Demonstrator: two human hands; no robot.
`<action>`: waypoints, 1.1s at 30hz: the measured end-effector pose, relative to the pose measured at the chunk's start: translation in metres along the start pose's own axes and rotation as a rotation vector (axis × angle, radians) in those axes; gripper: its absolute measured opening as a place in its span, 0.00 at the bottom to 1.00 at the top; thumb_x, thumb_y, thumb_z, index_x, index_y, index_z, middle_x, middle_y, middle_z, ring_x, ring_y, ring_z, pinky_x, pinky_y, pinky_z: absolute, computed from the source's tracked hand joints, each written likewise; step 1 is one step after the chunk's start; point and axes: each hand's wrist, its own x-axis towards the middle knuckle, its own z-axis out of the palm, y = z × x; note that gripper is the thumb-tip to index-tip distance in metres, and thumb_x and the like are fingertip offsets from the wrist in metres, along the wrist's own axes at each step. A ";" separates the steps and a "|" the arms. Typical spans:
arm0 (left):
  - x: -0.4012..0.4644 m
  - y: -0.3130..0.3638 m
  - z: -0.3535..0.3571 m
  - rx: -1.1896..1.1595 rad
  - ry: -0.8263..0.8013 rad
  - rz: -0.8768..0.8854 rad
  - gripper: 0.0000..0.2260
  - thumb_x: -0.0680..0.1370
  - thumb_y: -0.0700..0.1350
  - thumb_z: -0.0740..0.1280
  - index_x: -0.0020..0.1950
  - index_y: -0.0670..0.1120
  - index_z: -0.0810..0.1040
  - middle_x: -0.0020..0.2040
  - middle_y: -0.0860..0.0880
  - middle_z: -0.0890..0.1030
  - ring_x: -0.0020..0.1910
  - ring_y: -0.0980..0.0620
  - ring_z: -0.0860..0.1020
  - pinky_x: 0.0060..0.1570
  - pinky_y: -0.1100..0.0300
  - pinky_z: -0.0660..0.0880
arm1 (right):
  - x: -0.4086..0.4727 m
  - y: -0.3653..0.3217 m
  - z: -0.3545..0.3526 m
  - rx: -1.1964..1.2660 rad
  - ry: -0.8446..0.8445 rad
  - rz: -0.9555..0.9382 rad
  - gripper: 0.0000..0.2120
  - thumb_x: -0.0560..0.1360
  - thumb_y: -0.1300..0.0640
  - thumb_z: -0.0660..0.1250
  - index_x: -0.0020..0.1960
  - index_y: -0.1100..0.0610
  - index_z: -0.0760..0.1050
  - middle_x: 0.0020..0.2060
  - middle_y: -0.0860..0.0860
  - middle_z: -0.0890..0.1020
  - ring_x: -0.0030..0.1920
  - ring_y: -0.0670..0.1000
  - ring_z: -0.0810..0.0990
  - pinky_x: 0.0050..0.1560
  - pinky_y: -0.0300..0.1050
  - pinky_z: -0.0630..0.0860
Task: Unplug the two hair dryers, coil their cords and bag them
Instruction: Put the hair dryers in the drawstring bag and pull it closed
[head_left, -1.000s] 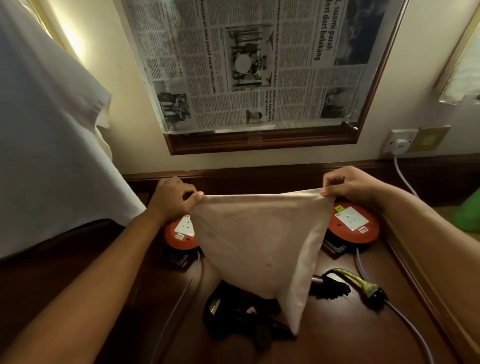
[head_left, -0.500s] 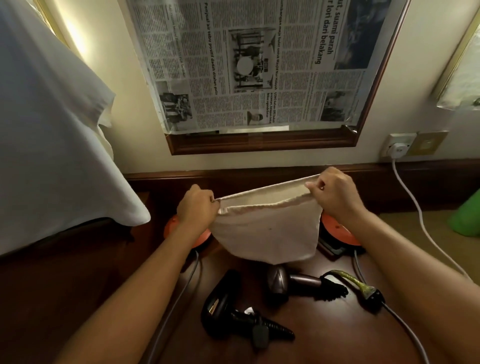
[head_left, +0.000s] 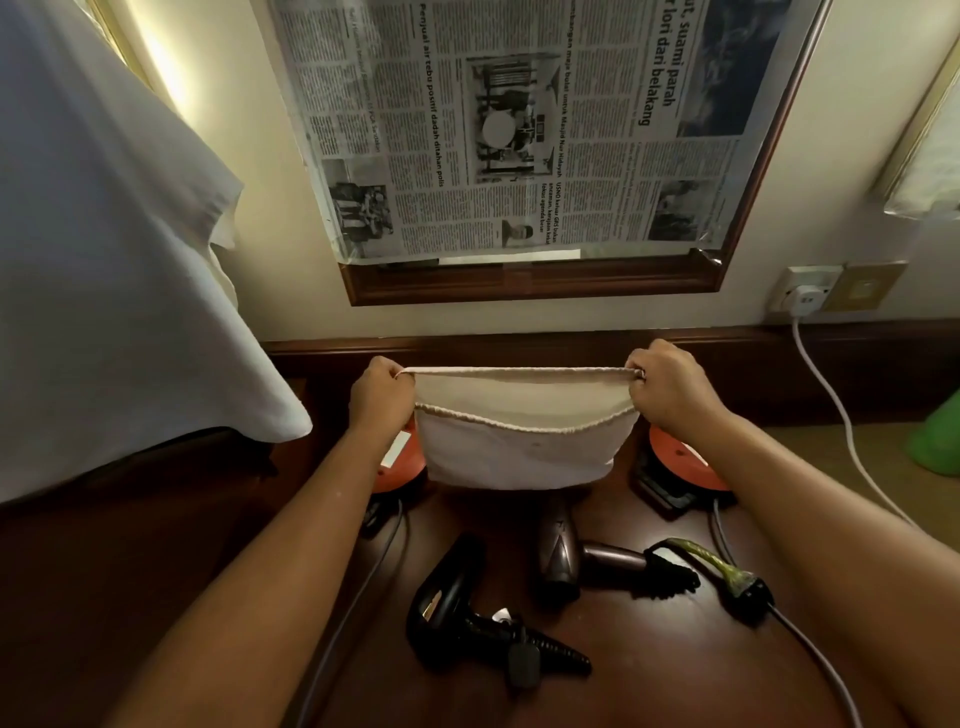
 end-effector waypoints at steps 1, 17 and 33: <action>0.001 0.002 0.002 -0.041 -0.019 -0.028 0.07 0.77 0.44 0.60 0.49 0.46 0.76 0.46 0.45 0.80 0.47 0.43 0.79 0.48 0.48 0.79 | 0.002 0.001 0.001 -0.002 -0.033 0.012 0.06 0.73 0.67 0.61 0.43 0.59 0.75 0.42 0.53 0.72 0.41 0.54 0.72 0.33 0.42 0.64; 0.024 -0.007 -0.010 0.653 -0.148 0.391 0.05 0.78 0.42 0.60 0.50 0.50 0.74 0.46 0.49 0.78 0.47 0.46 0.76 0.46 0.53 0.69 | 0.036 0.031 -0.030 0.217 -0.068 0.212 0.03 0.72 0.62 0.69 0.43 0.56 0.75 0.38 0.51 0.77 0.38 0.48 0.73 0.32 0.40 0.66; 0.067 0.040 0.031 -0.610 -0.059 -0.182 0.13 0.78 0.32 0.60 0.44 0.48 0.77 0.42 0.47 0.80 0.31 0.54 0.76 0.28 0.65 0.67 | 0.089 0.035 -0.014 1.017 -0.006 0.549 0.09 0.76 0.70 0.59 0.46 0.58 0.74 0.37 0.56 0.78 0.31 0.51 0.78 0.29 0.41 0.73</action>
